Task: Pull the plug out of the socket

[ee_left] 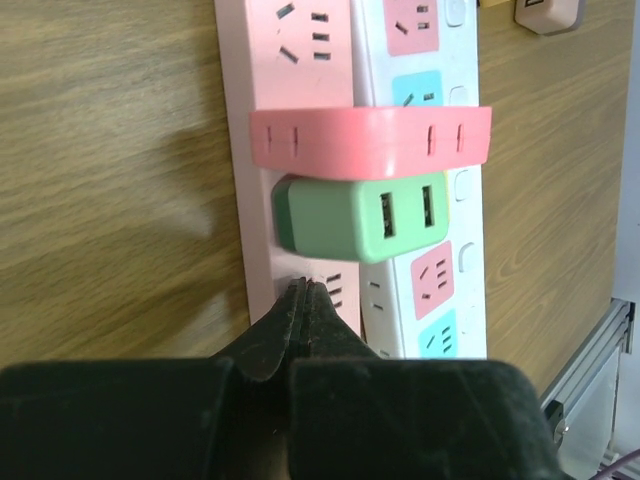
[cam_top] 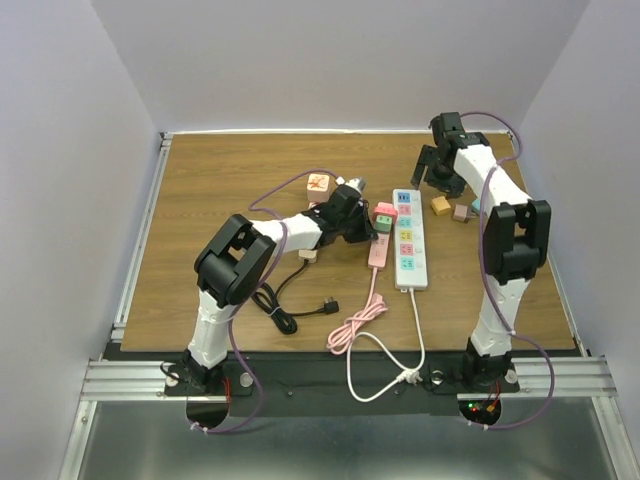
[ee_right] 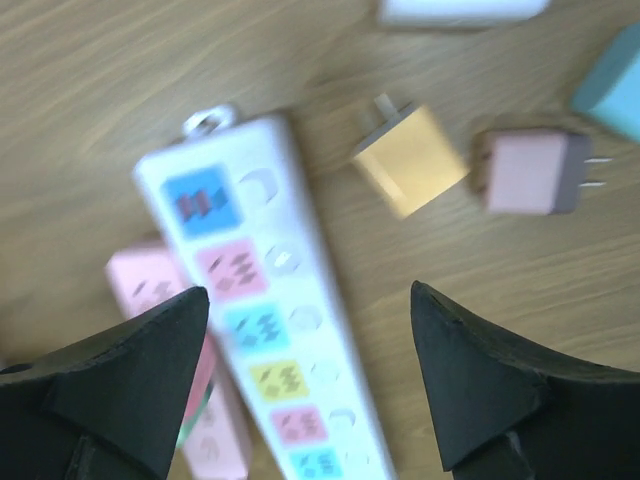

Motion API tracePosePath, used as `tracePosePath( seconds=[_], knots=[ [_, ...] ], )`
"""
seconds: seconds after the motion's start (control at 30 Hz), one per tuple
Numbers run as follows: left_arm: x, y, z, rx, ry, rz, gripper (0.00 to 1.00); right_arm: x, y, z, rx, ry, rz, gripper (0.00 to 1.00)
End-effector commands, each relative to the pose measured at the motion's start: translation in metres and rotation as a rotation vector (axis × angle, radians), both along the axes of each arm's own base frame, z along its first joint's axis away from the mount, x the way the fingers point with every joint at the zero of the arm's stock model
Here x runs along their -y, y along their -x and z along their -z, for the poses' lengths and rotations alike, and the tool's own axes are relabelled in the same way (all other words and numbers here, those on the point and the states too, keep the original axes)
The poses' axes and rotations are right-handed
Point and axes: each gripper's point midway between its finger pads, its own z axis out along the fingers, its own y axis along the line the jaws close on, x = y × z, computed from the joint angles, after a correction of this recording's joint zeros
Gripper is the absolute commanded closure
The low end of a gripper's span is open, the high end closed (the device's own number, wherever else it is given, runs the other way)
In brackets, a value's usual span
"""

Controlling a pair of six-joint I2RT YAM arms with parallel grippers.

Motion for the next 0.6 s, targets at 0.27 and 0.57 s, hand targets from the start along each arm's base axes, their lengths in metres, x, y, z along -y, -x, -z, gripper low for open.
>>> tracePosePath(
  seconds=[0.27, 0.57],
  knots=[
    [-0.031, 0.022, 0.019, -0.066, -0.095, -0.022, 1.00, -0.123, 0.066, -0.055, 0.072, -0.295, -0.323, 0.17],
    [-0.036, 0.029, 0.010, -0.065, -0.057, -0.046, 1.00, -0.151, 0.083, -0.030, 0.059, -0.235, -0.323, 0.18]
  ],
)
